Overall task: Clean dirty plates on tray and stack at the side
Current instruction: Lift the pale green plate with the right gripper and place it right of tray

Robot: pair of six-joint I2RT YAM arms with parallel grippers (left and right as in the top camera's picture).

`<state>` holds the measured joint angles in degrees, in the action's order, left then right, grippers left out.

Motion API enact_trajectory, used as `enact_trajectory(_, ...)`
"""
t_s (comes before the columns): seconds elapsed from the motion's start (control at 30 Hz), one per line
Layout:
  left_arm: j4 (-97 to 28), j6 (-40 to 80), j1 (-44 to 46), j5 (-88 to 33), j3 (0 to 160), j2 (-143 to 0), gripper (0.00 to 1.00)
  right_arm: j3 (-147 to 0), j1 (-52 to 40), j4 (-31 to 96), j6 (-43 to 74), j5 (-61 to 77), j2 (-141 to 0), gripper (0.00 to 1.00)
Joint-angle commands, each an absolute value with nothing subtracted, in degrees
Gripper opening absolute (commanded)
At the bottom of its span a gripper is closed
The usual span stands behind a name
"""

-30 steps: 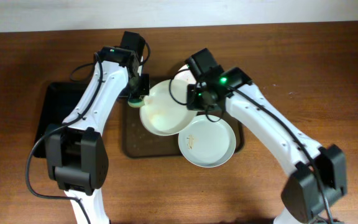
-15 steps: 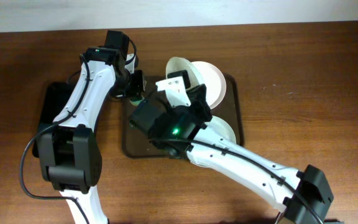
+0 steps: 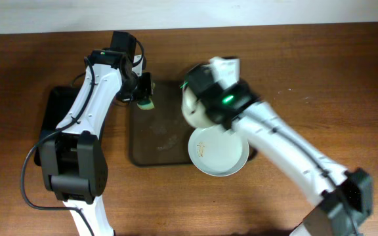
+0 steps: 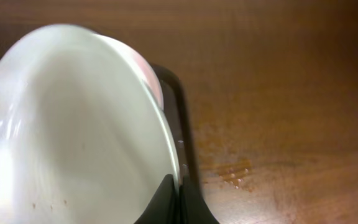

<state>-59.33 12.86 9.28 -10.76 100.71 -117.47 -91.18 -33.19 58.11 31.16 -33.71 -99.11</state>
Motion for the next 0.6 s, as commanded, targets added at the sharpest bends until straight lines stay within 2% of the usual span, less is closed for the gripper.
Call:
enact_trajectory(0.0,-58.65,11.90,9.21,-11.57,100.38,-117.32,0.01,-92.05,-20.97,58.52,24.32,-9.85,-96.25,0.04)
enact_trajectory(0.1,-58.63,11.90,9.21,-11.53,100.38,-117.32,0.01,-91.83,-5.41,59.81,22.70,-0.12,-96.38,0.04)
enact_trajectory(0.27,-58.19,11.90,9.47,-10.90,100.38,-117.32,0.01,-81.62,10.50,54.24,22.70,-1.10,-96.86,0.04)
enact_trajectory(0.47,-57.87,11.92,9.74,-10.72,100.38,-117.32,0.00,-62.83,14.00,32.14,22.76,-2.37,-96.86,0.04)
enact_trajectory(0.57,-57.87,11.92,9.74,-10.72,100.38,-117.32,0.01,-59.77,14.00,28.69,22.92,-5.08,-96.90,0.04)
